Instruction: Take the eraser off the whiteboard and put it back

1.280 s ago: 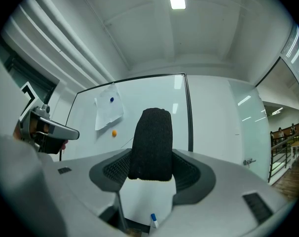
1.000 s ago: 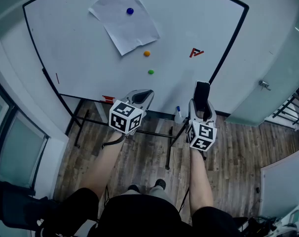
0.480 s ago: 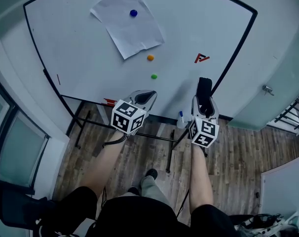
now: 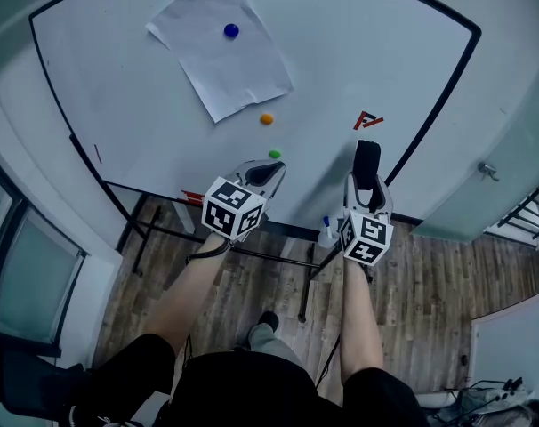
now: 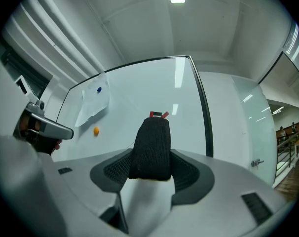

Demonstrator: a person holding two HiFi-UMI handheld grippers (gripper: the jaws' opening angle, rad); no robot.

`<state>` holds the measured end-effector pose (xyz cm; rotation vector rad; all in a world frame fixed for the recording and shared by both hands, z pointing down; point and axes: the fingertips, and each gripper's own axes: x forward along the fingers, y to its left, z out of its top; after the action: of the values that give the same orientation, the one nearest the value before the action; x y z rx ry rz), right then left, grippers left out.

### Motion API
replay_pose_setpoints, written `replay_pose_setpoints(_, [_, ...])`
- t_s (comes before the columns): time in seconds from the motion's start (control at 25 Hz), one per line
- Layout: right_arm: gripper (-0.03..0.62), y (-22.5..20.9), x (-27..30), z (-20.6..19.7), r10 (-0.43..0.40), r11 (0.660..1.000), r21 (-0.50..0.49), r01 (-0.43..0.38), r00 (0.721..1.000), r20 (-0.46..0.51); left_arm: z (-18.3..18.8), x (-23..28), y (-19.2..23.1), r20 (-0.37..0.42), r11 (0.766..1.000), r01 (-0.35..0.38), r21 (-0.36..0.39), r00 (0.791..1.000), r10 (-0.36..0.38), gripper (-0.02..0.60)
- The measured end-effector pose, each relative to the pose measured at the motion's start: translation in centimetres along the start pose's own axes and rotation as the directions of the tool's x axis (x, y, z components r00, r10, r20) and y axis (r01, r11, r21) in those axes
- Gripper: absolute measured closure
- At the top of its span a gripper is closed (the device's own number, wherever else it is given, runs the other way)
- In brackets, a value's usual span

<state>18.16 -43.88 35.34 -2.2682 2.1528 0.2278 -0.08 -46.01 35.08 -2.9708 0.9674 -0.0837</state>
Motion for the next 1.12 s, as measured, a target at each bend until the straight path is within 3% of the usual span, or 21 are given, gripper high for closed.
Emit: replay_pose_setpoints(1.12, [0.341, -1.3, 6.9, -4.9, -0.043, 0.999, -0.019, 0.041, 0.995, -0.086, -2.0, 7.2, 2.8, -0.027, 0.999, 0.031, -0.027, 0.999, -0.031, 0.560])
